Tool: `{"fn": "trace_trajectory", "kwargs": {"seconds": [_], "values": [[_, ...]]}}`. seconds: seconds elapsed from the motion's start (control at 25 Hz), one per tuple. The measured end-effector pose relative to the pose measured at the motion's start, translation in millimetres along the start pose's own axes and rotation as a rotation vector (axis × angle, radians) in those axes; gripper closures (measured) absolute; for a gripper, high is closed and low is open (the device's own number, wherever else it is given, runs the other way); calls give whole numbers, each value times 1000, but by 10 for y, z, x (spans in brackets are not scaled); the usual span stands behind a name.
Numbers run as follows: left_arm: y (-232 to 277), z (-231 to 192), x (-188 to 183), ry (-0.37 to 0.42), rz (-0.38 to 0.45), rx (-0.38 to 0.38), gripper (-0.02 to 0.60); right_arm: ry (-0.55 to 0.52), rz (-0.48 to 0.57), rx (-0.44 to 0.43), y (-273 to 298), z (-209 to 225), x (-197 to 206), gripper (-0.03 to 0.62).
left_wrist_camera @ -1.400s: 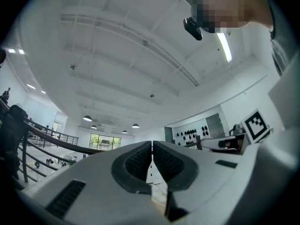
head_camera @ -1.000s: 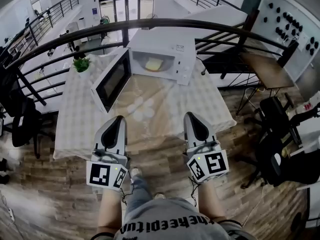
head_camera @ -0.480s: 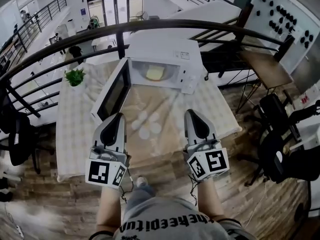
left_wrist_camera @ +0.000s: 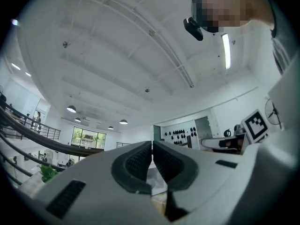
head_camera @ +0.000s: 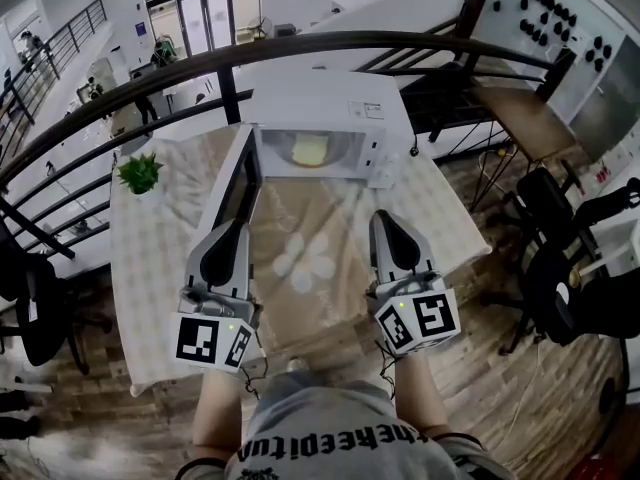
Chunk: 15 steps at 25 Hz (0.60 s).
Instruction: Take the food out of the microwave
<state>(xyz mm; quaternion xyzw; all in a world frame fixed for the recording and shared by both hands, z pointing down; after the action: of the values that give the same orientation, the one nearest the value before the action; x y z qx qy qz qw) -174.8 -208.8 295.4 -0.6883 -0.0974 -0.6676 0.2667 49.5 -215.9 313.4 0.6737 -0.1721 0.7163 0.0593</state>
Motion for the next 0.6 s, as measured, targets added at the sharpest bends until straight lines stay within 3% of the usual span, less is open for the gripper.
{"fn": "trace_trajectory", "kwargs": {"seconds": [0.32, 0.6], "values": [[202, -176, 176, -27, -12, 47, 569, -24, -28, 24, 224, -26, 166, 589], [411, -157, 330, -43, -25, 80, 569, -148, -108, -19, 542, 34, 384, 588]]}}
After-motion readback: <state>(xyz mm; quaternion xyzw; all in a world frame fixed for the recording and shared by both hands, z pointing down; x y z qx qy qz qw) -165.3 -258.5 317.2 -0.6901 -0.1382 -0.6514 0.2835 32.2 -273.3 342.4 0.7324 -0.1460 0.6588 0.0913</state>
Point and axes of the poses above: the fingertips, and each gripper's own axes: y forward along the fingers, z to its right, x out of its underside, the point moved 4 cm from there along -y, backward along the fingers, and after that the axes turned 4 degrees about x, right-handed, at the moved point
